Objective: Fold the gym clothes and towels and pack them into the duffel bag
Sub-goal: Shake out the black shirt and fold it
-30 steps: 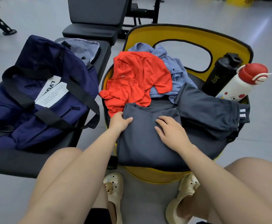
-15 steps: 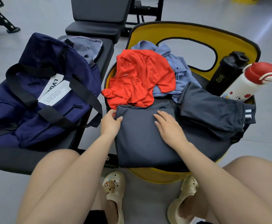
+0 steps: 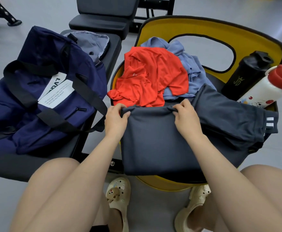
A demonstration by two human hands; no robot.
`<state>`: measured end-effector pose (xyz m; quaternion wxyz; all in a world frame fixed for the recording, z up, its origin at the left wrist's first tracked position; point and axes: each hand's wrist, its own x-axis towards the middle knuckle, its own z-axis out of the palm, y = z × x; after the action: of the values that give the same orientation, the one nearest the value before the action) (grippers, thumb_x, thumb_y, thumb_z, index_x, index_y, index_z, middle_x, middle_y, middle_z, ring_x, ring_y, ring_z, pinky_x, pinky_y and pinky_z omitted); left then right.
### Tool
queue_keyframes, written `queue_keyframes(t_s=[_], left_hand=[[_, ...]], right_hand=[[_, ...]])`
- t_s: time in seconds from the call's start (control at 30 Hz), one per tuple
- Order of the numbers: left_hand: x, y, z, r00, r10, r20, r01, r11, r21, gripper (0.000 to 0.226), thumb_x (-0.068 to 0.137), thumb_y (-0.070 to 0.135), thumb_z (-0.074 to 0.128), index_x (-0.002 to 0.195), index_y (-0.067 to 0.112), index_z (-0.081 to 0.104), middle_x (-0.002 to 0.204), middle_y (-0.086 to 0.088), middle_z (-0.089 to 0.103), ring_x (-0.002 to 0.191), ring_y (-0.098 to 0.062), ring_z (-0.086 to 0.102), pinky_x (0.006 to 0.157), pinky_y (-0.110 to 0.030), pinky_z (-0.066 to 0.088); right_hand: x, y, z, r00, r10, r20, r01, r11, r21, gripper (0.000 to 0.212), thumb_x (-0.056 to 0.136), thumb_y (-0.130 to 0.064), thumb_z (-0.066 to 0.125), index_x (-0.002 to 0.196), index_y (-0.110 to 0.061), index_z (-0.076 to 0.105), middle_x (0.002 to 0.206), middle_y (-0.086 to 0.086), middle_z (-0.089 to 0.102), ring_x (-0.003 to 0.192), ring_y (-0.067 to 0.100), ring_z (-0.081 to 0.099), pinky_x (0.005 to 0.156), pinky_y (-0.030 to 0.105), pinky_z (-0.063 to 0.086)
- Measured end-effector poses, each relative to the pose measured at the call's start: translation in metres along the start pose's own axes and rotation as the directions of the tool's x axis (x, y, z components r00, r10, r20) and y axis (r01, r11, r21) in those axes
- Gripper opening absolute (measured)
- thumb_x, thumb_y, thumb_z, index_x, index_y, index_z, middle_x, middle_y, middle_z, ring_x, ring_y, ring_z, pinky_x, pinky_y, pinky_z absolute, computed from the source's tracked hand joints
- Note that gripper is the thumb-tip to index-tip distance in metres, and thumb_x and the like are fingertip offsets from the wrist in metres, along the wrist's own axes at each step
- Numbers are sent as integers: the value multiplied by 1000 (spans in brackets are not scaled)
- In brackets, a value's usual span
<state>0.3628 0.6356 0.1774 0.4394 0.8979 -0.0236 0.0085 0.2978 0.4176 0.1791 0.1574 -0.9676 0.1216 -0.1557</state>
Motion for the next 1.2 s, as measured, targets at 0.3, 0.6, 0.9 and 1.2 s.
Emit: queue_keyframes(t_s=[0.3, 0.6, 0.9, 1.2], left_hand=[[6, 6, 8, 994, -32, -106, 55, 974, 222, 29, 90, 28, 61, 116, 20, 54, 113, -4, 53, 106, -25, 49, 72, -36, 41], [-41, -3, 51, 822, 460, 334, -569, 650, 504, 60, 90, 35, 23, 135, 5, 50, 141, -10, 49, 133, -24, 44, 109, -40, 33], [-33, -10, 51, 882, 235, 408, -438, 726, 530, 60, 101, 42, 21, 152, 17, 1, 160, 4, -9, 146, -10, -9, 117, -37, -6], [-40, -14, 43, 919, 150, 365, -331, 796, 507, 57, 103, 37, 20, 152, 14, 3, 160, 3, -6, 146, -12, -7, 118, -34, -2]], right_hand=[[11, -1, 13, 996, -71, -52, 59, 976, -209, 34, 57, 10, 79, 86, 0, 66, 84, 15, 57, 70, 34, 55, 62, 36, 47], [-36, -27, 29, 937, -231, 261, 238, 971, 3, 44, 100, -24, 38, 140, -8, 46, 148, 8, 42, 140, 27, 34, 115, 42, 23], [-35, -7, 33, 918, 16, 397, 18, 996, -83, 58, 102, -45, 24, 154, -25, 7, 161, -4, -4, 148, 15, -7, 118, 33, -5], [-43, 5, 26, 903, 142, 406, -118, 989, -84, 62, 101, -50, 21, 154, -23, 4, 161, -3, -5, 148, 14, -6, 120, 34, -3]])
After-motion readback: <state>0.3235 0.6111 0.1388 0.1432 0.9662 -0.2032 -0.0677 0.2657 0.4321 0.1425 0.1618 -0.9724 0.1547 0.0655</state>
